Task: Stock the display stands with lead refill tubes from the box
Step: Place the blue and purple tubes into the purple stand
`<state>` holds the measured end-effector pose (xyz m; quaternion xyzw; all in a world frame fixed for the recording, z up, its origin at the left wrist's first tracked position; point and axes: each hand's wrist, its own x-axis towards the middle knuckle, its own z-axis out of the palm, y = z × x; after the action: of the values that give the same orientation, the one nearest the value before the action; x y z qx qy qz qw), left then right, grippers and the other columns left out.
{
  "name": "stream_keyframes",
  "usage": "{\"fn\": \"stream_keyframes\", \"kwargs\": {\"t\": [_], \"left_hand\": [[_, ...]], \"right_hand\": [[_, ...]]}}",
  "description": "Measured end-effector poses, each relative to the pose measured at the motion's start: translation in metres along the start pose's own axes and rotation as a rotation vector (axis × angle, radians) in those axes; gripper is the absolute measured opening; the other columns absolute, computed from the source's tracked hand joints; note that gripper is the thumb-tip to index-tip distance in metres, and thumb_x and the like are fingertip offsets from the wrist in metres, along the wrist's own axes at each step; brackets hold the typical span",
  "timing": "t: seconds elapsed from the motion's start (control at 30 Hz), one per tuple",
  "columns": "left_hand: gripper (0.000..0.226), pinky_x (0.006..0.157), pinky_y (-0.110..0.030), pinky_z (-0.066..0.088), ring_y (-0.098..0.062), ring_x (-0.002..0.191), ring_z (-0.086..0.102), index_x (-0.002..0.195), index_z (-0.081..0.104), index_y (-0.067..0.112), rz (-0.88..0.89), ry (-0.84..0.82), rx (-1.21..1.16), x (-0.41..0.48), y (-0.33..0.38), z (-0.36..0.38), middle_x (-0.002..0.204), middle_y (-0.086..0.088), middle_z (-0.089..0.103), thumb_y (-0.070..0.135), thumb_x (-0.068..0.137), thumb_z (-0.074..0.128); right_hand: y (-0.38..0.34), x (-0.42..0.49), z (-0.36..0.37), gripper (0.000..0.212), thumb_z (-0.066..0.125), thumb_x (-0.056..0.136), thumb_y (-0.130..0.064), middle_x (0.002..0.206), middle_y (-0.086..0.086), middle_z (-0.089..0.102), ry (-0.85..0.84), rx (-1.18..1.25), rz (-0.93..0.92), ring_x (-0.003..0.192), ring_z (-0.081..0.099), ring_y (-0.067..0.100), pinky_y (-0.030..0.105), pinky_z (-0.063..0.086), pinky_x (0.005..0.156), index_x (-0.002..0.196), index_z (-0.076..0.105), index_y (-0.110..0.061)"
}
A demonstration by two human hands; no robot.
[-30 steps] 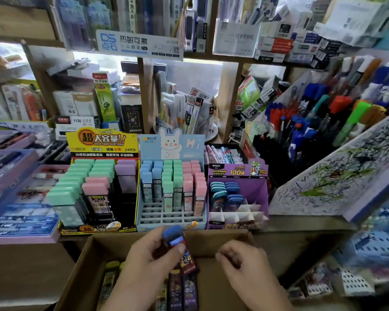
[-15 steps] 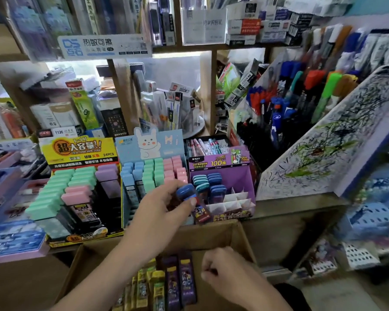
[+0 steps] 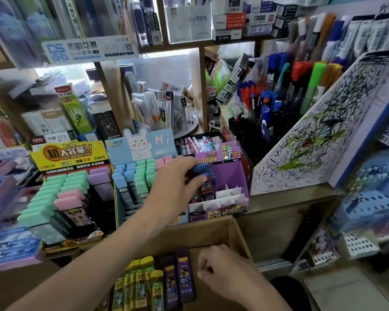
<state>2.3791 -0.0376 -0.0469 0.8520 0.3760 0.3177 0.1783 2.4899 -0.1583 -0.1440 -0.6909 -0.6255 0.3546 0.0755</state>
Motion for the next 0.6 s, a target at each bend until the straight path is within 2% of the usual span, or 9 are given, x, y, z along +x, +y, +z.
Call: {"fn": "stream_keyframes", "kwargs": {"t": [0.07, 0.17, 0.33, 0.47, 0.6], "left_hand": [[0.020, 0.071, -0.012, 0.036, 0.001, 0.080, 0.047, 0.106, 0.069, 0.026, 0.041, 0.035, 0.112, 0.002, -0.001, 0.005, 0.091, 0.017, 0.059, 0.030, 0.088, 0.075], [0.026, 0.080, -0.021, 0.037, -0.008, 0.092, 0.050, 0.108, 0.068, 0.027, 0.102, 0.066, 0.269, 0.005, -0.001, 0.010, 0.099, 0.012, 0.066, 0.037, 0.085, 0.076], [0.035, 0.083, -0.026, 0.033, -0.017, 0.097, 0.052, 0.106, 0.065, 0.026, 0.140, 0.085, 0.390, 0.003, -0.004, 0.017, 0.102, 0.008, 0.066, 0.038, 0.077, 0.082], [0.055, 0.089, -0.035, 0.036, -0.023, 0.101, 0.050, 0.113, 0.060, 0.023, 0.125, 0.093, 0.509, 0.000, -0.006, 0.026, 0.106, 0.003, 0.061, 0.044, 0.068, 0.086], [0.066, 0.088, -0.036, 0.034, -0.025, 0.101, 0.049, 0.116, 0.056, 0.022, 0.108, 0.129, 0.566, -0.001, -0.009, 0.028, 0.107, 0.000, 0.057, 0.052, 0.065, 0.085]], "right_hand": [[0.000, -0.001, 0.000, 0.007, 0.065, 0.097, -0.038, 0.113, -0.014, 0.065, 0.003, 0.005, -0.005, 0.102, 0.062, 0.006, 0.039, 0.055, 0.093, 0.101, 0.068, -0.033], [0.000, -0.002, 0.000, 0.008, 0.065, 0.098, -0.036, 0.110, -0.013, 0.066, 0.007, 0.009, -0.015, 0.097, 0.063, 0.006, 0.039, 0.055, 0.091, 0.103, 0.069, -0.032], [-0.001, -0.003, -0.002, 0.006, 0.065, 0.098, -0.034, 0.106, -0.012, 0.066, 0.004, 0.012, -0.025, 0.094, 0.063, 0.006, 0.038, 0.056, 0.091, 0.101, 0.070, -0.031], [0.000, -0.003, -0.001, 0.006, 0.065, 0.098, -0.035, 0.105, -0.012, 0.066, 0.012, 0.010, -0.016, 0.094, 0.063, 0.006, 0.039, 0.056, 0.091, 0.101, 0.070, -0.031], [0.000, -0.003, -0.001, 0.007, 0.064, 0.098, -0.035, 0.111, -0.012, 0.065, 0.022, -0.004, -0.022, 0.099, 0.062, 0.005, 0.034, 0.054, 0.088, 0.101, 0.070, -0.033]]}}
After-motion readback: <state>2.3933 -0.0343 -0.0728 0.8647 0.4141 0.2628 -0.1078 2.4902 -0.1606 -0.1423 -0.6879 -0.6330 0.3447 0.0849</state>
